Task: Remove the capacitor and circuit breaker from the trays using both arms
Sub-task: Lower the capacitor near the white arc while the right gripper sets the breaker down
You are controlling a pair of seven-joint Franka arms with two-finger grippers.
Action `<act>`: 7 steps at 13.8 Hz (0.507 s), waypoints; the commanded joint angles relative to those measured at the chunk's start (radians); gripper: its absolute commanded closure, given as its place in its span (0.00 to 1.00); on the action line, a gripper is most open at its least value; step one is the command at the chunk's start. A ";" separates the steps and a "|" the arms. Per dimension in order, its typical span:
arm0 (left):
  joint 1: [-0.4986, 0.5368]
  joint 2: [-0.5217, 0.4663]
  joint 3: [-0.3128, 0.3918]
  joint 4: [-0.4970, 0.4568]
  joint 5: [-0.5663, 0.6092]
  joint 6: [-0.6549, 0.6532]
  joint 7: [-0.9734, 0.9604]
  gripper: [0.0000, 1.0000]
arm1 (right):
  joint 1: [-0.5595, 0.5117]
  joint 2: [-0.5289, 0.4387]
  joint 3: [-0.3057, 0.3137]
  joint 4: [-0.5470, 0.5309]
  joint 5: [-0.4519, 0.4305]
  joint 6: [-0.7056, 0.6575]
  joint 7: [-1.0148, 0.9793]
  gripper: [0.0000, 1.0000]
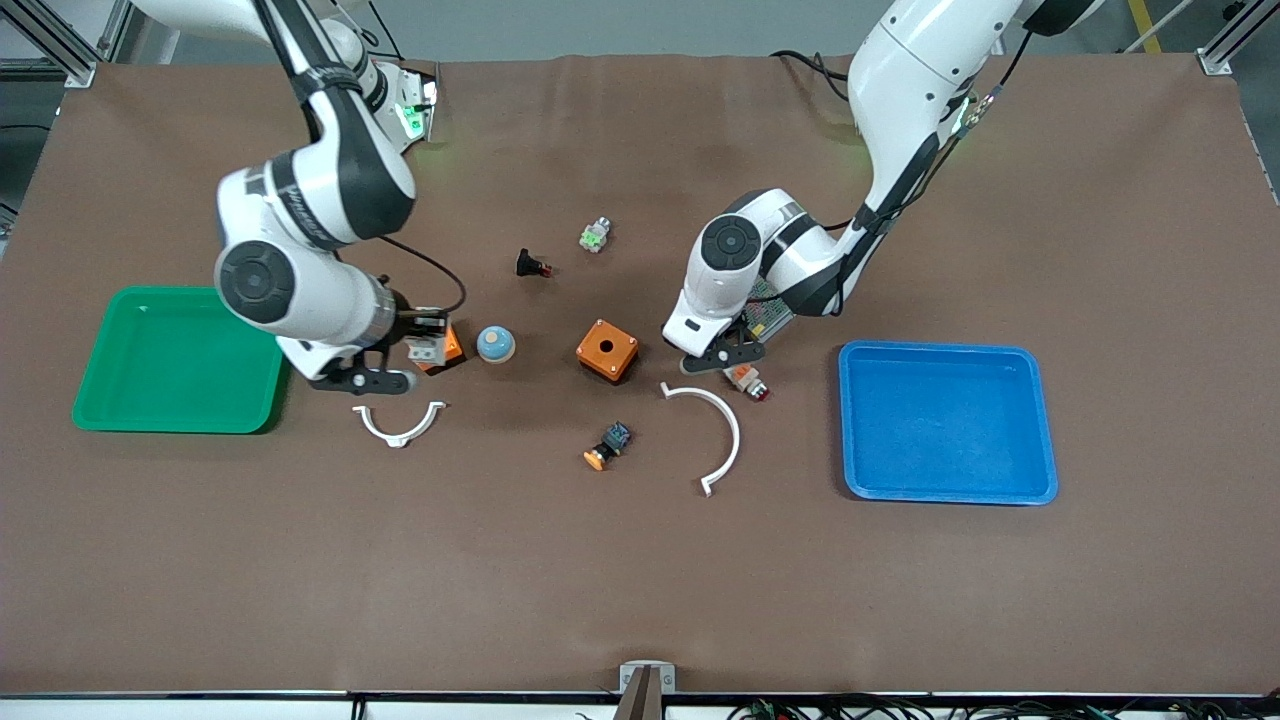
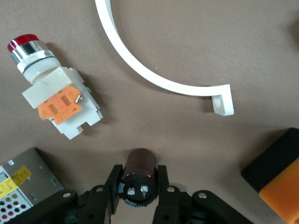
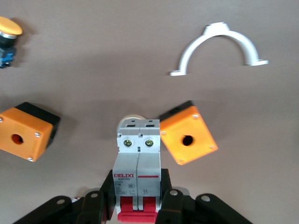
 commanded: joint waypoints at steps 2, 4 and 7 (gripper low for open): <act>-0.005 -0.002 0.009 0.025 0.021 0.001 -0.043 0.00 | 0.059 0.084 -0.013 0.012 0.072 0.117 0.042 0.73; 0.010 -0.034 0.010 0.049 0.023 -0.044 -0.039 0.00 | 0.085 0.136 -0.013 0.012 0.072 0.197 0.070 0.73; 0.048 -0.098 0.012 0.212 0.024 -0.308 -0.014 0.00 | 0.102 0.215 -0.013 0.013 0.074 0.303 0.070 0.73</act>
